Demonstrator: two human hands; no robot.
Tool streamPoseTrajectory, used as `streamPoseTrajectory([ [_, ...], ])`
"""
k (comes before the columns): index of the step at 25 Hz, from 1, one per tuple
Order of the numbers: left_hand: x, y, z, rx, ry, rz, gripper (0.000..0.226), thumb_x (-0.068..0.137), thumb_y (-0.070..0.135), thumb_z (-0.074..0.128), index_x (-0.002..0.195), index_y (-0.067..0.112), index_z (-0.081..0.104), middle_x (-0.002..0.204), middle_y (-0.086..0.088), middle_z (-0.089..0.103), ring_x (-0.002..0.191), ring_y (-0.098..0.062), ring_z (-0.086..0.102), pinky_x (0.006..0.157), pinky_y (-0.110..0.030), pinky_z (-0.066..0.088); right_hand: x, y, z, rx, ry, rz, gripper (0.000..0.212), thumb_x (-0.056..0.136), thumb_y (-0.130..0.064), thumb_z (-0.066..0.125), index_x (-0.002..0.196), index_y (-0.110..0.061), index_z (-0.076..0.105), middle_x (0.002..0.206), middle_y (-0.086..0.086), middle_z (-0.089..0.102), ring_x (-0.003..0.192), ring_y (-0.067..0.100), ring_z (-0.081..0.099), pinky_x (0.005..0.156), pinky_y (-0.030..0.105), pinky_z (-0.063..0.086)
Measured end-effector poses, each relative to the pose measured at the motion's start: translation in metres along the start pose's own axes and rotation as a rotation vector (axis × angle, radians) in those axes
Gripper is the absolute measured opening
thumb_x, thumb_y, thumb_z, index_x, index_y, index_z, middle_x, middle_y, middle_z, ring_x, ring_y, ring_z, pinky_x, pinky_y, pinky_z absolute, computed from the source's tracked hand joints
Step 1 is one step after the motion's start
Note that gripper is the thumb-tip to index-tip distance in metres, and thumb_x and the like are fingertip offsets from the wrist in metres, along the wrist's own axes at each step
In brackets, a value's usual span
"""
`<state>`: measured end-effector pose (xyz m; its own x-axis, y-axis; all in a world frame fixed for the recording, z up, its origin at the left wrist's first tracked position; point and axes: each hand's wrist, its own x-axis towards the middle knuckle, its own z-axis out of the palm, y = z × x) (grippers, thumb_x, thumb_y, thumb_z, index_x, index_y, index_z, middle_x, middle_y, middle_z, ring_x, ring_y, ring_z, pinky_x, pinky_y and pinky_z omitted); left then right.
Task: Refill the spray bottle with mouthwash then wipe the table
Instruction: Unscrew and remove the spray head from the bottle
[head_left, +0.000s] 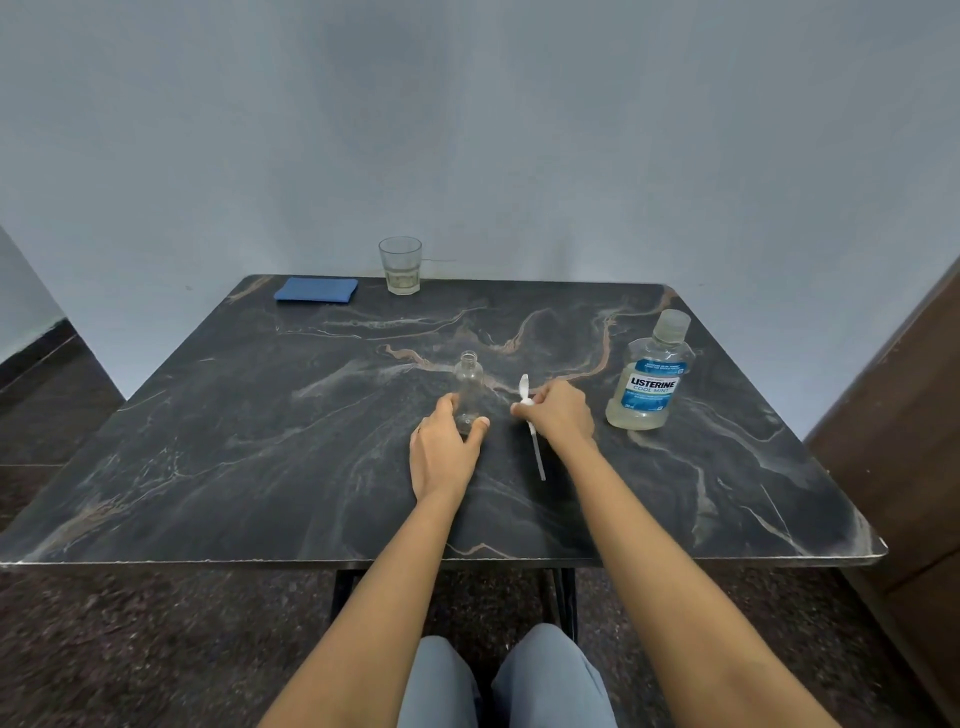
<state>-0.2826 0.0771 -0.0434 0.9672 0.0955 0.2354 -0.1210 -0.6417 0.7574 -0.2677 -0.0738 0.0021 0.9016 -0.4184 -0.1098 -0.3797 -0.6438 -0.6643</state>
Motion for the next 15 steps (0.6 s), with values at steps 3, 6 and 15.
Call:
streamPoseTrajectory([
  [3, 0.0, -0.001, 0.0, -0.001, 0.003, -0.002, 0.051, 0.089, 0.041, 0.06, 0.133, 0.017, 0.047, 0.128, 0.0, 0.061, 0.115, -0.019, 0.056, 0.101, -0.041, 0.042, 0.001, 0.002, 0.01, -0.046, 0.042, -0.024, 0.027, 0.074, -0.039, 0.072, 0.089, -0.017, 0.064, 0.101, 0.005, 0.069, 0.099, 0.025, 0.063, 0.075, 0.034, 0.049],
  [6, 0.0, -0.001, 0.0, -0.009, 0.001, -0.003, 0.052, 0.088, 0.041, 0.061, 0.132, 0.017, 0.048, 0.128, -0.001, 0.06, 0.116, -0.019, 0.056, 0.1, -0.041, 0.043, 0.001, 0.003, 0.016, -0.094, 0.074, -0.032, 0.043, 0.074, -0.044, 0.073, 0.106, -0.017, 0.064, 0.109, 0.004, 0.068, 0.108, 0.026, 0.059, 0.086, 0.04, 0.05],
  [15, -0.007, 0.002, -0.006, -0.187, 0.032, -0.071, 0.068, 0.083, 0.042, 0.068, 0.138, 0.014, 0.041, 0.136, -0.004, 0.052, 0.126, -0.021, 0.048, 0.101, -0.035, 0.041, -0.006, 0.001, 0.003, -0.064, 0.052, -0.042, 0.052, 0.073, -0.048, 0.075, 0.108, -0.014, 0.057, 0.11, 0.005, 0.065, 0.107, 0.024, 0.059, 0.088, 0.043, 0.05],
])
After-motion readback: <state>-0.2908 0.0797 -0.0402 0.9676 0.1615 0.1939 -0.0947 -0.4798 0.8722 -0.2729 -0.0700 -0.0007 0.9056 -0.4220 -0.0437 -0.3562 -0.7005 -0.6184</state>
